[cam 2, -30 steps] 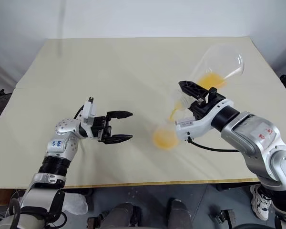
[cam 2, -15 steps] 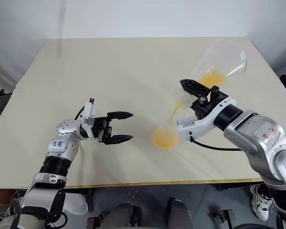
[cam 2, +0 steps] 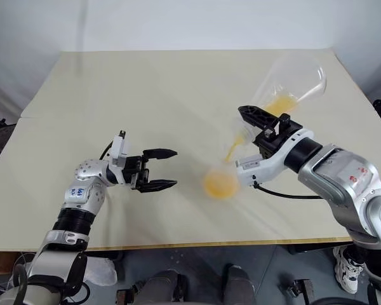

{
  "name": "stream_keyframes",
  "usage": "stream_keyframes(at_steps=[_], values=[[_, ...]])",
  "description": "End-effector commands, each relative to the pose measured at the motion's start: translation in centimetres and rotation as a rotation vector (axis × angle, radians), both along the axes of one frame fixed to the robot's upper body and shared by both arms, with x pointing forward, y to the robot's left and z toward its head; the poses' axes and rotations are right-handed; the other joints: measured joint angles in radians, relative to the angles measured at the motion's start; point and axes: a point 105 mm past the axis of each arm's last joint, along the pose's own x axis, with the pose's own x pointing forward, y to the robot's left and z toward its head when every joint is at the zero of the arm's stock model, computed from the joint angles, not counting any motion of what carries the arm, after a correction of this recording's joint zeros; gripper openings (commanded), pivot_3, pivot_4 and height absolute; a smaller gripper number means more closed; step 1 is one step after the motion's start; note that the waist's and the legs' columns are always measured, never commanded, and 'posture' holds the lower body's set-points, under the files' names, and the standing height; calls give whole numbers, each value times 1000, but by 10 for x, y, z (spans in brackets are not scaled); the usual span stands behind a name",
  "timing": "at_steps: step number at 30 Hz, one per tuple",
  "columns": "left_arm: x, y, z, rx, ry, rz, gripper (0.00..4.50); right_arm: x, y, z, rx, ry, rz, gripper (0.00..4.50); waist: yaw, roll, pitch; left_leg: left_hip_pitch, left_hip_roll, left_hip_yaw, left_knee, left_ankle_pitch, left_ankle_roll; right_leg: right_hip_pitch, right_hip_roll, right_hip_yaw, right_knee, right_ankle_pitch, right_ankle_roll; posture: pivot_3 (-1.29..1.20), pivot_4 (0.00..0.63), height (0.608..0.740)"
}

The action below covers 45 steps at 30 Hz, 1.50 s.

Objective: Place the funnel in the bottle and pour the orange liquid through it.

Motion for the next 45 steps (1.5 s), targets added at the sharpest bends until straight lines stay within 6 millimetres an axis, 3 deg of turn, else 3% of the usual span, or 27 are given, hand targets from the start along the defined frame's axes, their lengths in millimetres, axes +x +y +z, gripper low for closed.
stream_keyframes(at_steps=[1, 45], values=[[1, -1, 9, -17, -44, -2, 4500, -5, -1, 16, -16, -66, 6, 2462, 0, 0, 0, 0, 0, 0, 0, 0, 0, 0, 0, 0, 0, 0, 0, 0, 150, 740], [2, -9, 9, -43, -40, 6, 4500, -4, -5, 22, -103, -91, 58, 2462, 0, 0, 0, 0, 0, 0, 0, 0, 0, 0, 0, 0, 0, 0, 0, 0, 150, 740]])
